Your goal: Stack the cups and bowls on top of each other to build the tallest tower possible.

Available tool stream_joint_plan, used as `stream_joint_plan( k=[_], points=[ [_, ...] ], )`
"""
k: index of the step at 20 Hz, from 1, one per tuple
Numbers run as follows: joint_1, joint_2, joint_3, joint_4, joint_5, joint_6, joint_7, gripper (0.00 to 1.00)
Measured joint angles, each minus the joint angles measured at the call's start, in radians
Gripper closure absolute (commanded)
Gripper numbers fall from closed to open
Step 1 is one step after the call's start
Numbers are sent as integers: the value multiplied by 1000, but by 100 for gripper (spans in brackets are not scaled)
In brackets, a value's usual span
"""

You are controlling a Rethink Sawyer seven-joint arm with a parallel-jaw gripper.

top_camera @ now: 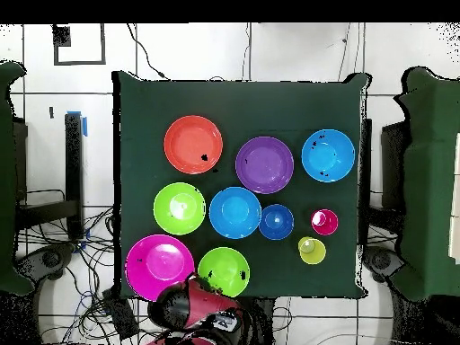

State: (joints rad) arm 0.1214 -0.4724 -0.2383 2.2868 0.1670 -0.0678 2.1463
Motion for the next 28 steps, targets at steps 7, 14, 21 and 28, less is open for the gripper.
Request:
stream_joint_plan(
  k=[7,14,21,28],
  points=[
    [-161,-33,41,52,-103,-17,0,0],
    [-222,-87,46,90,-147,-17,0,0],
    [-224,-111,59,96,-152,-17,0,0],
    [-228,-112,81,96,-154,-17,0,0]
  ],
)
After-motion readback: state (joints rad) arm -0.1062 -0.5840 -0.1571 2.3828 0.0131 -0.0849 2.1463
